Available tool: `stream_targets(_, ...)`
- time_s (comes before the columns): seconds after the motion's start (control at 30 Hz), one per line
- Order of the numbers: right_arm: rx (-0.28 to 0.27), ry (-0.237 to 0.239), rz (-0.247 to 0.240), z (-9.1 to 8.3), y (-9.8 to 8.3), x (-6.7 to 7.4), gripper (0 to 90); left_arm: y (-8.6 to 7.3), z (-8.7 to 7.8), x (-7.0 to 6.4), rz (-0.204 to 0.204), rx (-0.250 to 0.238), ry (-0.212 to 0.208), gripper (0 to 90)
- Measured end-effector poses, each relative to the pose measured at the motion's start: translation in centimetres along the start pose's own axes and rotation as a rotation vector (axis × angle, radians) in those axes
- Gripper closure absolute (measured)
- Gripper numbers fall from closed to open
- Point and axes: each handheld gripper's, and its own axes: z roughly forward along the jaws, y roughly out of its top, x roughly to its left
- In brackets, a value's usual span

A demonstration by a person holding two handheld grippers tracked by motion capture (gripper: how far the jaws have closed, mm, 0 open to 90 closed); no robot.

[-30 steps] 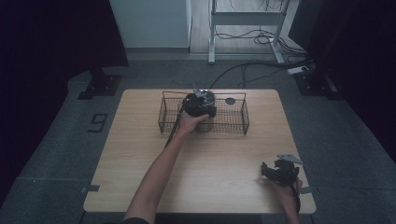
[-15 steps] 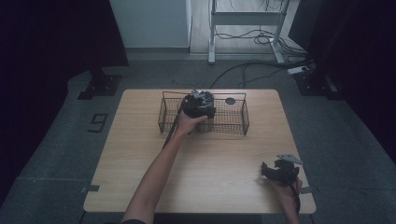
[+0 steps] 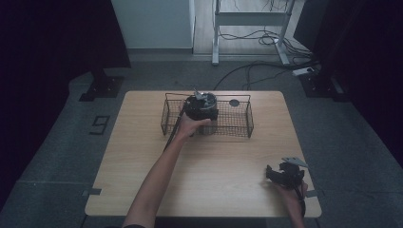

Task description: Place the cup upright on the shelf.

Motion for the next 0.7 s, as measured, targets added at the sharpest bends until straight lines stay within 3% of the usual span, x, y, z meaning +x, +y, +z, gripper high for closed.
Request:
stream_targets(0.1,0.0,0.0,0.0,0.0,0.0,0.0,13.0,-0.2,-0.1,0.2,0.01,0.015,-0.009,1.4)
stream_targets(0.23,0.0,-0.001,-0.001,0.0,0.0,0.0,13.0,-0.8,0.1,0.7,-0.045,0.019,-0.061,0.0)
stream_targets(0.7,0.0,-0.001,0.0,0.0,0.0,0.0,12.9,-1.4,-0.8,0.4,-0.052,-0.016,-0.028,2.4)
